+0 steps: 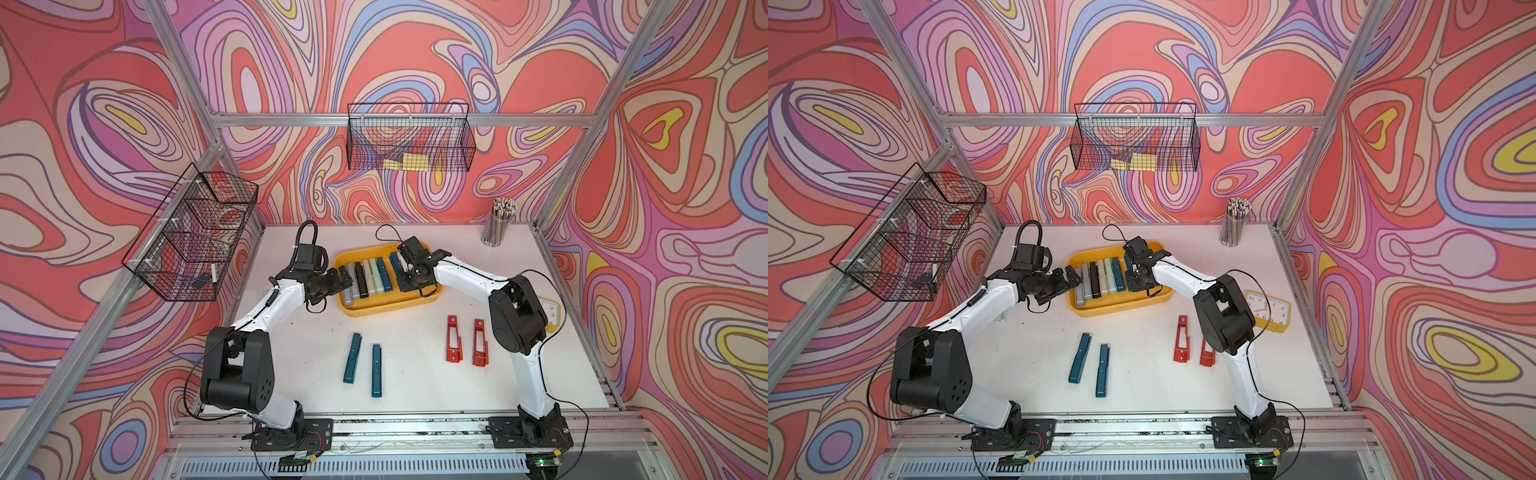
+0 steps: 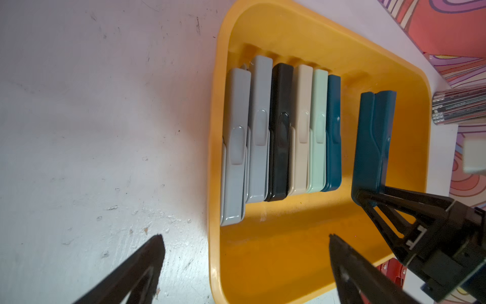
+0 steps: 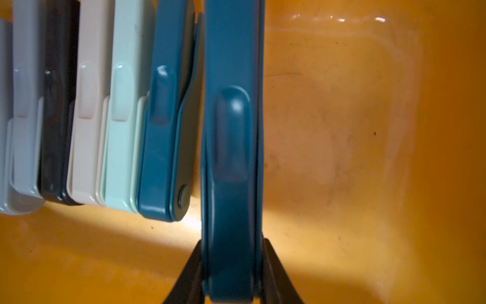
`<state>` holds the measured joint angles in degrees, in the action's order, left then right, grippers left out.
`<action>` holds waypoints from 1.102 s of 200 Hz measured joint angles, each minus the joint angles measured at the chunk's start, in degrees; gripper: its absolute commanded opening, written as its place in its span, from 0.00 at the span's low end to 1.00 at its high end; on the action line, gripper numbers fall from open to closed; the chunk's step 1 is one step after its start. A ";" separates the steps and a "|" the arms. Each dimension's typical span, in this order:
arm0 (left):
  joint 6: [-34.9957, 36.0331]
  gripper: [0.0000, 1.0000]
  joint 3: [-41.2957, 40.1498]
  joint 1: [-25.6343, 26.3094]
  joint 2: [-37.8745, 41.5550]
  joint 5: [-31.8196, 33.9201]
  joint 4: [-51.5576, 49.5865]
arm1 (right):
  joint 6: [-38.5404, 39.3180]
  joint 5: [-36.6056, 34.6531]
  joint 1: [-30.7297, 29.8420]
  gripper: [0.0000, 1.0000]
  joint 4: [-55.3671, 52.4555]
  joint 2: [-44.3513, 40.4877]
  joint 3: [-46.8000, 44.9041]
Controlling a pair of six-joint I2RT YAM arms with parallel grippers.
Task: Put the pruning pliers into the storage box
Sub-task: Place the pruning pliers in the storage box.
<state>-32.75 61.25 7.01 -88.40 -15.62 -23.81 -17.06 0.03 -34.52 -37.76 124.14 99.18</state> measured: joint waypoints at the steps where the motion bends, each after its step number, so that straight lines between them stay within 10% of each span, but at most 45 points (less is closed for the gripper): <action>1: -0.02 0.99 0.00 0.00 0.00 0.00 0.00 | -0.02 0.00 0.00 0.00 0.02 0.11 0.07; 220: -0.33 0.99 -0.42 0.00 -0.24 -0.50 0.79 | -1.70 1.01 0.00 0.00 -3.56 6.27 6.67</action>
<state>-33.08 60.84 7.01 -88.64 -16.12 -23.03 -18.76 1.04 -34.52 -41.32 130.41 105.84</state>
